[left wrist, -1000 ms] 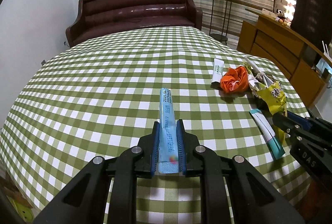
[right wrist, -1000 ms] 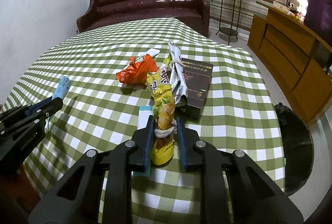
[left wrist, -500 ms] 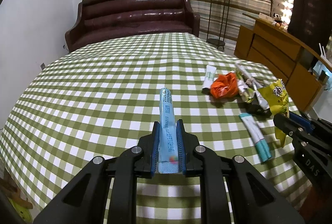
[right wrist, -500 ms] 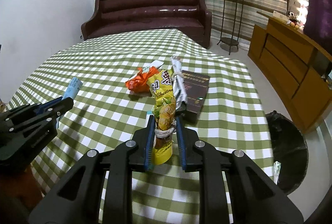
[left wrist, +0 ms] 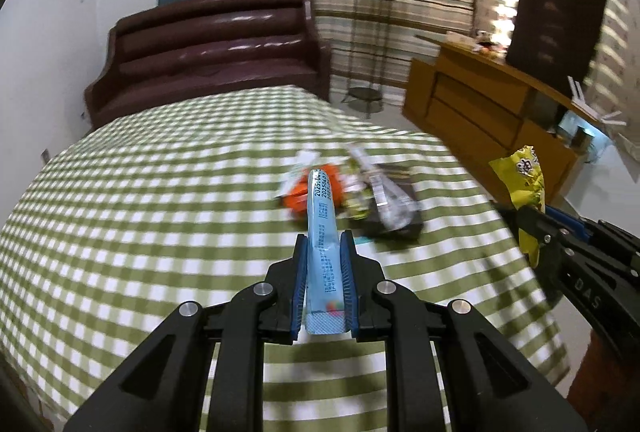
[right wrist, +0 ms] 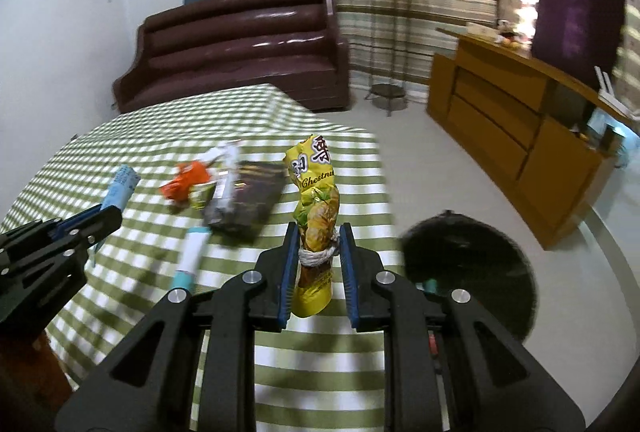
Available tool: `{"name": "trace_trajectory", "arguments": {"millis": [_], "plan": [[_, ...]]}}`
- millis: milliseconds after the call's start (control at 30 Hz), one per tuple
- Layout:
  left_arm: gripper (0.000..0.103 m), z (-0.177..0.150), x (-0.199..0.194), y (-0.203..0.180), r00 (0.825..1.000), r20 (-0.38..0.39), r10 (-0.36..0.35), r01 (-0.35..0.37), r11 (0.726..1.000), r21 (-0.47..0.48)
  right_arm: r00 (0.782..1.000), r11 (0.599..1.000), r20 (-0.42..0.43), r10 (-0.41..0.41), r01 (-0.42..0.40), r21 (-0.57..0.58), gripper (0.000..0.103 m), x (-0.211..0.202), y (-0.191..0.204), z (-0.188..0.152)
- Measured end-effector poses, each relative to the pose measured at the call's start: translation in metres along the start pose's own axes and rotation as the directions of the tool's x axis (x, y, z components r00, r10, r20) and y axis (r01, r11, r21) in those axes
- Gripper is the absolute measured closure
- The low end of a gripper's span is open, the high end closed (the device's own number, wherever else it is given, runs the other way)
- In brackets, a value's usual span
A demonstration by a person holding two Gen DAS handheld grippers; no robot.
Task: Collect trash
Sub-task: 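Carry the blue tube and yellow bag over the black bin with both grippers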
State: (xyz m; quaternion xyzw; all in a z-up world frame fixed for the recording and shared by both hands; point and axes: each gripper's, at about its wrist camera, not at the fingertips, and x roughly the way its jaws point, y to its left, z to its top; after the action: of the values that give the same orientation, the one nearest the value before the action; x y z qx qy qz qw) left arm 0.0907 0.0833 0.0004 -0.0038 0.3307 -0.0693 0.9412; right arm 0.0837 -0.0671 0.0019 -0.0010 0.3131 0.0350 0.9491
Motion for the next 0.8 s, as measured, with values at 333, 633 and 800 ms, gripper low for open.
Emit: {"name": "trace_trajectory", "arguments": {"millis": [333,633,800], "plan": [[0.086,0.011,0.009,-0.078,0.992,0.025,-0.125,0.122,0.986,0.110,0.990,0.986,0.019,-0.141,0.139,0.088,0.083,-0.011,-0.080,-0.005],[0.085,0.016,0.028,-0.140,0.981,0.014,-0.194,0.188,0.962,0.197,0.978,0.965,0.014,-0.210,0.205,0.161,0.083,-0.012,-0.133,-0.013],[0.085,0.015,0.039,-0.161,0.978,0.000,-0.207,0.202,0.955,0.218,0.972,0.958,0.004,-0.234,0.230,0.172,0.083,-0.008,-0.149,-0.018]]}}
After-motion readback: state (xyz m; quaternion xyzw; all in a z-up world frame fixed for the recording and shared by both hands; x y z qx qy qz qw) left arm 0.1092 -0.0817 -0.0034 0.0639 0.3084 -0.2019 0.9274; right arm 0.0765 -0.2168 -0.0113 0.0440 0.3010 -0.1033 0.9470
